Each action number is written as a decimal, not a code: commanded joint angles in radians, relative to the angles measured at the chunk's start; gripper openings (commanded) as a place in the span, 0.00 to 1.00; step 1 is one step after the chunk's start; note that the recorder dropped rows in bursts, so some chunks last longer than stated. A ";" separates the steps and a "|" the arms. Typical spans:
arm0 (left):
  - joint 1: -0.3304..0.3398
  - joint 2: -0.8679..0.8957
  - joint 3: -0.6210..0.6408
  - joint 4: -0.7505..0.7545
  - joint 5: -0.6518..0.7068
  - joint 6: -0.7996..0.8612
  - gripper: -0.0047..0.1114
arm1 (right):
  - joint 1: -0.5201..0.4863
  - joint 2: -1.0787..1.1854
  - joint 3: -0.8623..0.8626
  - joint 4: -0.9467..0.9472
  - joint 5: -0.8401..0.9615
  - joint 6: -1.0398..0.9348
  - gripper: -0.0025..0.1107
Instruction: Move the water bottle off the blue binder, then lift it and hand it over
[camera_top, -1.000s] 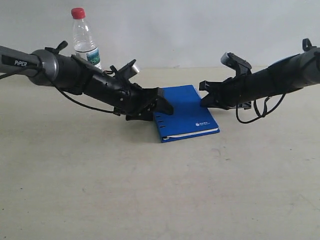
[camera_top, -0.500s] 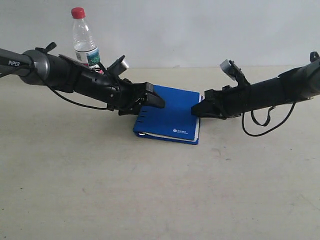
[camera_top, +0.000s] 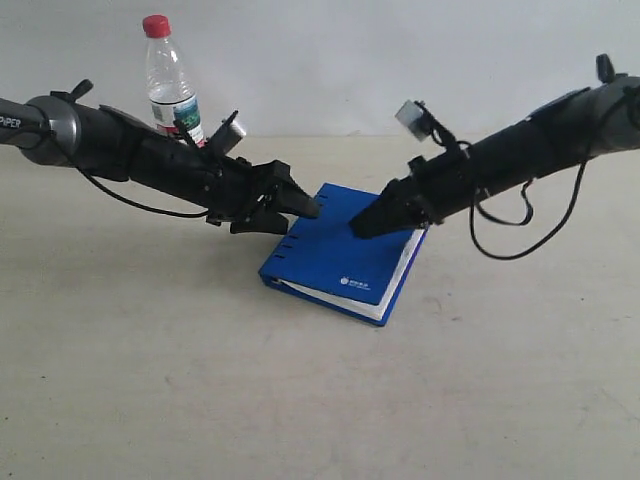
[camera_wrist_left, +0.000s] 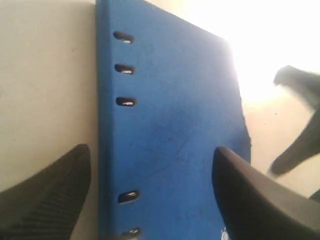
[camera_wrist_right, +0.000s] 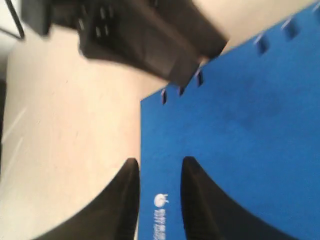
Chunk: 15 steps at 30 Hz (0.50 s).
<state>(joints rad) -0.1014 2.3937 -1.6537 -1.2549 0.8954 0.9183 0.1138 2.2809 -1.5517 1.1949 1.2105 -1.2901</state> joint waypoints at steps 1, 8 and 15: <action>0.000 -0.013 -0.005 -0.017 0.012 -0.006 0.59 | -0.125 -0.138 -0.066 -0.088 0.011 0.077 0.23; 0.000 -0.013 -0.005 -0.019 0.014 -0.006 0.59 | -0.247 -0.233 -0.065 -0.238 0.011 0.250 0.25; 0.000 -0.013 -0.005 -0.019 0.017 -0.006 0.59 | -0.173 -0.060 -0.065 -0.318 0.002 0.401 0.62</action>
<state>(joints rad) -0.1014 2.3937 -1.6537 -1.2602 0.9017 0.9183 -0.0798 2.1745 -1.6132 0.8876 1.2133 -0.9233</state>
